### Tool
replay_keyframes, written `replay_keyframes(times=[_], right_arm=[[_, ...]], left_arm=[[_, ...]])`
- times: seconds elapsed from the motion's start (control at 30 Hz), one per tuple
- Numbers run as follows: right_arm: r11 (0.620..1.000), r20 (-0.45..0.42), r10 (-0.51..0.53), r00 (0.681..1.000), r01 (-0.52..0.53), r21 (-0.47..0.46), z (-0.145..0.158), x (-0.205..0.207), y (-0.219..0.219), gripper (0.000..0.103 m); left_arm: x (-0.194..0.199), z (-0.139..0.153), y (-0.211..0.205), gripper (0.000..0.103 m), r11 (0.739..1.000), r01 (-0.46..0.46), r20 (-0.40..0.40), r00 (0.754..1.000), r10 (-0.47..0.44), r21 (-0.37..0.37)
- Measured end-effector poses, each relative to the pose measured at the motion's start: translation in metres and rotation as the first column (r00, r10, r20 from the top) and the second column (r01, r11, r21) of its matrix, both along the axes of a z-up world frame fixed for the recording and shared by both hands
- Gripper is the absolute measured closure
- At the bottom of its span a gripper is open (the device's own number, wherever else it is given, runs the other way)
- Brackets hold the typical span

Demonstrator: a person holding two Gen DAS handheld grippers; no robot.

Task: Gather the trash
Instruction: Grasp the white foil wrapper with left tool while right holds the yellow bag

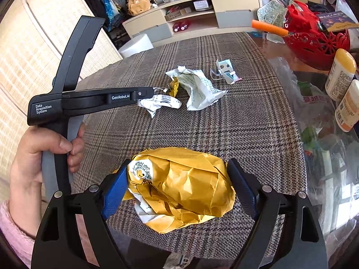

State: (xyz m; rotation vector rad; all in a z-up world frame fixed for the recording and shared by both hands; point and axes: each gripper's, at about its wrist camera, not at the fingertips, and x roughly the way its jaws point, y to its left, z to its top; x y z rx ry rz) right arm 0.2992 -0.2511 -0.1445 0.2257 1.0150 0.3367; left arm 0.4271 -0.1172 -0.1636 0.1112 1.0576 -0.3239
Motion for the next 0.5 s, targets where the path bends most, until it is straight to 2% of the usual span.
replay_keyframes(times=[0.23,0.37,0.5], right_arm=[[1.000,0.019,-0.007,1.000,0.007,-0.004,0.017,-0.020,0.000,0.018],[1.000,0.047,-0.009,0.999,0.009,0.004,0.034,-0.045,0.003,0.018],[1.000,0.054,0.008,0.999,-0.008,-0.001,0.045,-0.075,0.014,0.018]], left_arm=[[-0.034,0.042,0.004,0.099,1.000,0.007,0.070,0.998,-0.006,-0.015],[-0.071,0.069,0.013,0.099,1.000,0.008,0.119,0.993,-0.005,-0.023],[-0.118,0.085,0.029,0.099,0.999,0.006,0.145,0.989,-0.001,-0.033]])
